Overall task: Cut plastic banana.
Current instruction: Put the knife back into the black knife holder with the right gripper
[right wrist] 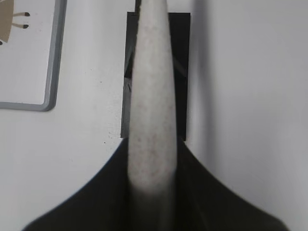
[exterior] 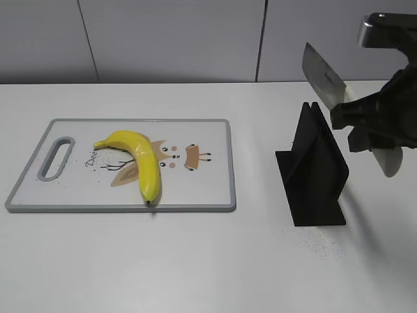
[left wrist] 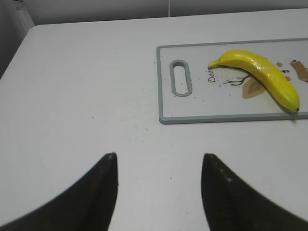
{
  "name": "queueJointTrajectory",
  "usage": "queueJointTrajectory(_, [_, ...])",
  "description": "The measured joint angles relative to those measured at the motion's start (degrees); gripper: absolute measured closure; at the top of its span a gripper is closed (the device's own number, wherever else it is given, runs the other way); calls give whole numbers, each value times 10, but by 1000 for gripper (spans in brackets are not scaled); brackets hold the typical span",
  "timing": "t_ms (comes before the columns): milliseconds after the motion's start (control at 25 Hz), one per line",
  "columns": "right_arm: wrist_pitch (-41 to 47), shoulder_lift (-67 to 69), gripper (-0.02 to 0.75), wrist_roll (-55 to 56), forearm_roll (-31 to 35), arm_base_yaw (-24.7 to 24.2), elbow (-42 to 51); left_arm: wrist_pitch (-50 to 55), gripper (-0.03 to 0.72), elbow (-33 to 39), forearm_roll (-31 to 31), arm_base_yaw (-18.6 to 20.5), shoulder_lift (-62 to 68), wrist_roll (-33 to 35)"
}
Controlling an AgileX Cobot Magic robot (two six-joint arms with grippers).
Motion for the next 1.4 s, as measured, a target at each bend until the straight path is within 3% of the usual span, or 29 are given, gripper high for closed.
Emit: queueJointTrajectory(1400, [45, 69, 574, -6, 33, 1, 2, 0, 170, 0, 0, 0, 0, 0])
